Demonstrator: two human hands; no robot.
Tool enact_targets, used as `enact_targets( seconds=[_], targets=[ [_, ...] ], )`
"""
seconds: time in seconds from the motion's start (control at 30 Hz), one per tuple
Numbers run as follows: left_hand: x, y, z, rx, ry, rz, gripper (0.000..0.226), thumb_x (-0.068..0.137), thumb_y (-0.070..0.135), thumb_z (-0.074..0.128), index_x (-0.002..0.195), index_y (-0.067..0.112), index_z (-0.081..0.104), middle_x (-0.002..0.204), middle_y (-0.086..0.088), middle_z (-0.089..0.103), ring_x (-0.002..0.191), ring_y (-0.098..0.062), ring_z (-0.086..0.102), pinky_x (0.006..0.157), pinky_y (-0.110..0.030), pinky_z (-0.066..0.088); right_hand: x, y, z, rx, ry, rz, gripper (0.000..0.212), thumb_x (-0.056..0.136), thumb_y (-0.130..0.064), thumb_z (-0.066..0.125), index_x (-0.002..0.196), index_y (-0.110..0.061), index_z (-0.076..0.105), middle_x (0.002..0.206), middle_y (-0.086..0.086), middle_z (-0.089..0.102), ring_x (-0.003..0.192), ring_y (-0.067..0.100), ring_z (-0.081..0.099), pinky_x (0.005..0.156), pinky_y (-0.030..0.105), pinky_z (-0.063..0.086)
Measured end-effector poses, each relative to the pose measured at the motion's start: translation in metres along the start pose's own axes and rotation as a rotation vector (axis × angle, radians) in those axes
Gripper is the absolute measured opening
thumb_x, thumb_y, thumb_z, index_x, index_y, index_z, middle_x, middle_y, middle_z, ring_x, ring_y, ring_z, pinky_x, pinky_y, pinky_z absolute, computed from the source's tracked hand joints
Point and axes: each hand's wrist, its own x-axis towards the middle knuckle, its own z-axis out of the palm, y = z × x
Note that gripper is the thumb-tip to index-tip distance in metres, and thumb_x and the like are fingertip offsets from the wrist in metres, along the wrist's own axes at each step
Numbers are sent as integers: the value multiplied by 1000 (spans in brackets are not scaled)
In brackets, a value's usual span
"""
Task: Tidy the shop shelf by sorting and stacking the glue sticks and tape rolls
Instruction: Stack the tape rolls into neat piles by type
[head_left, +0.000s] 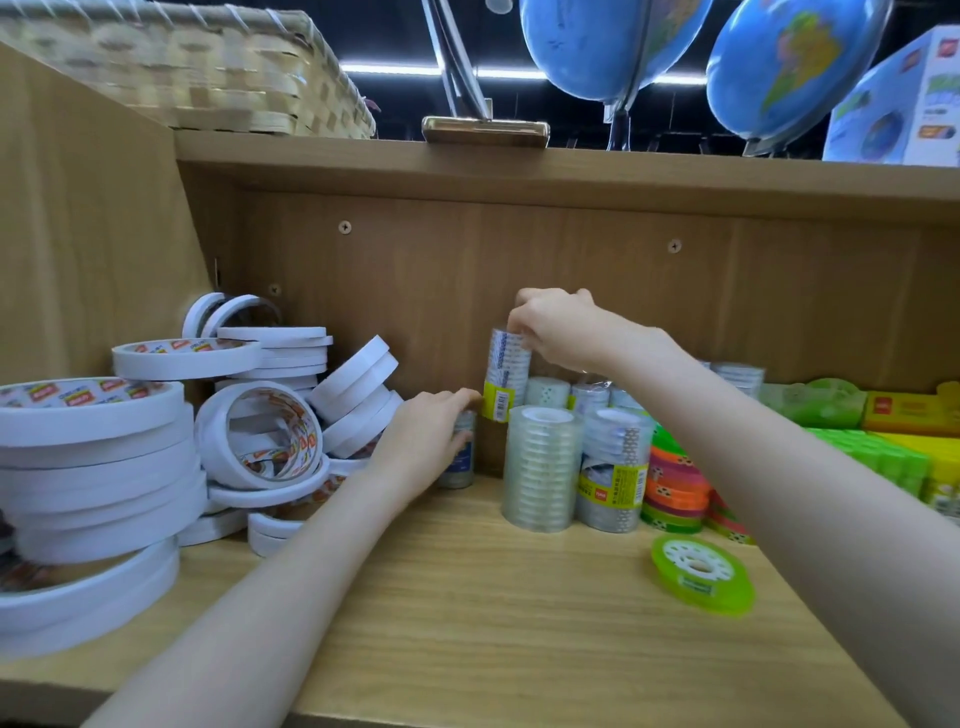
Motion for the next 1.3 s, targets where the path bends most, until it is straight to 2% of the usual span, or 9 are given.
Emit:
enact_targets(
  seconds=[0.3, 0.4, 0.53, 0.63, 0.77, 0.9, 0.97, 1.1, 1.3],
  targets=[
    [-5, 0, -2, 124, 61, 18, 36, 93, 28, 52, 127, 19, 52, 113, -1, 58, 105, -19, 50, 86, -28, 39, 10, -19, -6, 36, -28, -107, 20, 95, -15, 48, 109, -14, 62, 114, 3, 49, 106, 27, 51, 81, 35, 29],
    [-7, -1, -3, 114, 65, -4, 34, 93, 31, 52, 124, 17, 54, 113, -1, 59, 105, -18, 50, 86, -27, 38, 7, -19, -6, 84, -4, -75, 18, 94, -19, 51, 107, -15, 62, 114, 2, 50, 107, 26, 52, 85, 39, 32],
    [-9, -1, -3, 163, 72, -4, 36, 95, 34, 48, 129, 22, 49, 116, 2, 58, 111, -17, 49, 97, -27, 29, 9, -17, -7, 94, -5, -23, 18, 94, -21, 51, 108, -15, 61, 109, 1, 50, 109, 26, 51, 90, 42, 34],
    [-10, 1, -2, 244, 68, -2, 42, 97, 36, 42, 138, 27, 39, 124, 4, 55, 118, -16, 47, 103, -29, 23, 9, -13, -5, 192, -38, 12, 16, 92, -23, 55, 104, -15, 61, 100, -2, 46, 102, 25, 54, 90, 41, 45],
    [-9, 1, -3, 277, 45, -14, 47, 99, 32, 39, 144, 31, 28, 126, 4, 53, 119, -17, 45, 101, -30, 23, 4, -3, -11, 327, -56, 43, 12, 91, -18, 57, 99, -11, 62, 85, 0, 60, 74, 16, 62, 74, 32, 53],
    [-9, -1, -2, 280, 30, -18, 42, 99, 29, 39, 140, 33, 36, 127, 5, 52, 119, -15, 44, 102, -30, 21, -4, 1, -8, 393, -89, 24, 4, 90, -15, 57, 87, -15, 59, 80, -4, 59, 59, 2, 59, 55, 16, 44],
    [-8, -1, -2, 268, 37, -29, 38, 98, 32, 40, 136, 32, 44, 127, 6, 53, 119, -14, 44, 102, -30, 20, -6, -3, -2, 363, -125, 8, 2, 90, -18, 59, 88, -17, 60, 90, -1, 61, 64, 2, 60, 61, 19, 44],
    [-9, -1, -3, 204, 41, -47, 36, 97, 32, 43, 132, 28, 50, 126, 7, 55, 118, -12, 46, 104, -29, 20, -4, -18, 12, 220, -136, 80, 17, 86, -22, 62, 101, -16, 66, 105, 3, 63, 101, 23, 55, 90, 40, 36],
    [-10, 3, -1, 170, 9, -89, 48, 88, 55, 49, 128, 29, 50, 122, 9, 58, 120, -13, 44, 108, -34, 15, 9, -32, 19, 171, -296, 161, 26, 79, -21, 72, 103, -11, 66, 106, 6, 63, 104, 27, 56, 89, 42, 36]
  ],
)
